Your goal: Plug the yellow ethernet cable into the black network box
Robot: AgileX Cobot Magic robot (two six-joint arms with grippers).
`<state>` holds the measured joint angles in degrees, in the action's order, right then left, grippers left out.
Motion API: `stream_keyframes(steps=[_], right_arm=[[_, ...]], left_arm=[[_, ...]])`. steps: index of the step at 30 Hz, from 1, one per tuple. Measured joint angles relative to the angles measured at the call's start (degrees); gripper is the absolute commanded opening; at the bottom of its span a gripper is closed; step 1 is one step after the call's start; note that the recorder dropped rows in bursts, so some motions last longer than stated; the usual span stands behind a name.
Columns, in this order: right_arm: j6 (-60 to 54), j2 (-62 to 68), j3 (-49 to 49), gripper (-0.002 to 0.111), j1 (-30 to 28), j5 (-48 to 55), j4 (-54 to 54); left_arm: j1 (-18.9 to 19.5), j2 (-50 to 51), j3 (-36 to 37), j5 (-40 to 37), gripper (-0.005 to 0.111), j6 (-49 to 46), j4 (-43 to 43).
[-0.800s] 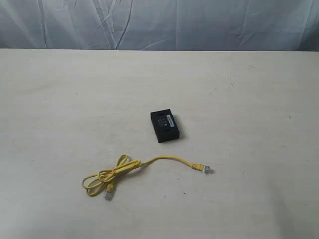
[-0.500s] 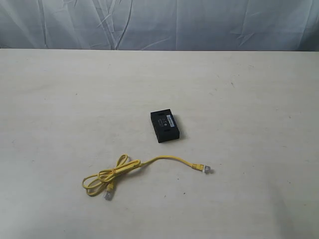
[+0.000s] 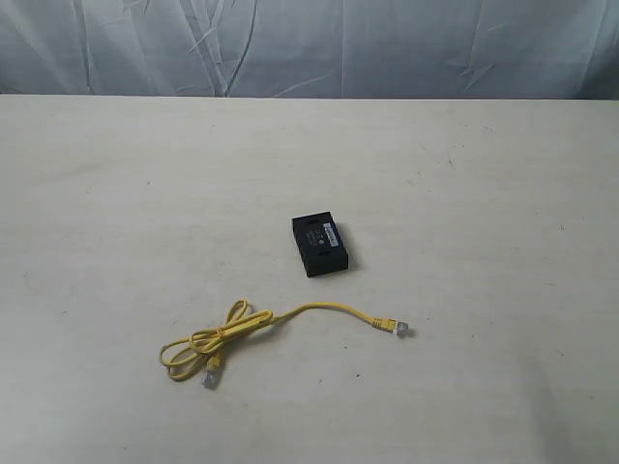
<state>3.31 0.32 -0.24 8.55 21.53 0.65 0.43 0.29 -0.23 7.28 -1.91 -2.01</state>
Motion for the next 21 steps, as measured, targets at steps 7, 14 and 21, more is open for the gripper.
stream_keyframes(steps=[7,14,21], right_arm=[[0.0,0.0,0.0,-0.001,0.0,0.0,0.0],[0.1,0.0,0.0,-0.001,0.0,0.0,0.0],[0.1,0.0,0.0,-0.001,0.0,0.0,0.0]], left_arm=[[0.0,0.0,0.0,6.8,0.000,2.6,2.9],[0.0,3.9,-5.3,-1.5,0.000,2.9,3.6],[0.0,21.9,-19.4,-18.8,0.000,-2.3,-2.9]])
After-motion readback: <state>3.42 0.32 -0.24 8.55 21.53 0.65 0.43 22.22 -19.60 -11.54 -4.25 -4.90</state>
